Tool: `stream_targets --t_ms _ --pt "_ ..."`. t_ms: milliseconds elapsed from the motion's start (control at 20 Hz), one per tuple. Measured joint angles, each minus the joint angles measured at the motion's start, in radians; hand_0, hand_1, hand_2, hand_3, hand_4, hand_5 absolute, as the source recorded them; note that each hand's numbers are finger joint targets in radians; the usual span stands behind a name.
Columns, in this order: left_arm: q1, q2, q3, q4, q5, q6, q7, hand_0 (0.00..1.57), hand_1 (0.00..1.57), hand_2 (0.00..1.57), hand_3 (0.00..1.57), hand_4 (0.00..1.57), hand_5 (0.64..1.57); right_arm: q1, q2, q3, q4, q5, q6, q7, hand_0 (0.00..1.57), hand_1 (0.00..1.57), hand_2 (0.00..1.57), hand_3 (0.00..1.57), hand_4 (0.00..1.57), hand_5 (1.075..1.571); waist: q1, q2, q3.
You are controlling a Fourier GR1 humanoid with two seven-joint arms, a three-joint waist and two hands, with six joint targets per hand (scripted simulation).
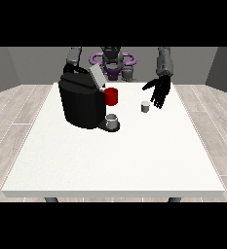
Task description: Insert the coffee pod into the coffee machine and close the lid
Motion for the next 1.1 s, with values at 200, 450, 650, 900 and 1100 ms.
stream_targets --t_ms 200,450,650,900,1100 --pt "-0.047 -0.002 -0.013 0.084 -0.058 0.011 -0.017 0.0 0.0 0.42 0.0 0.0 1.571 -0.026 -0.001 0.0 0.038 0.003 -0.005 0.006 0.0 0.0 0.0 0.0 0.0 1.571 0.007 0.008 0.0" --pt "-0.076 -0.042 -0.036 0.148 -0.142 0.096 -0.046 0.94 0.94 0.95 0.69 0.08 1.571 -0.036 -0.002 -0.005 0.096 0.003 -0.005 -0.021 0.0 0.0 0.0 0.0 0.0 1.571 0.018 0.005 0.0" --pt "-0.118 -0.056 -0.057 0.183 -0.215 0.17 -0.065 1.07 1.07 1.13 0.93 0.46 1.571 -0.06 -0.004 -0.001 0.125 0.01 -0.002 -0.032 0.0 0.0 0.0 0.0 0.0 1.571 0.011 0.019 0.0" --pt "-0.127 -0.057 -0.103 0.239 -0.311 0.216 -0.092 0.76 0.76 0.95 0.81 0.34 1.571 -0.068 0.001 -0.005 0.15 -0.008 0.011 -0.046 0.0 0.0 0.0 0.0 0.0 1.571 0.004 0.021 0.0002" --pt "-0.135 -0.041 -0.131 0.296 -0.374 0.214 -0.099 0.88 0.88 1.0 0.82 0.28 1.571 -0.061 0.003 -0.005 0.158 -0.014 0.018 -0.055 0.0 0.0 0.0 0.0 0.0 1.571 -0.006 0.018 0.0004"
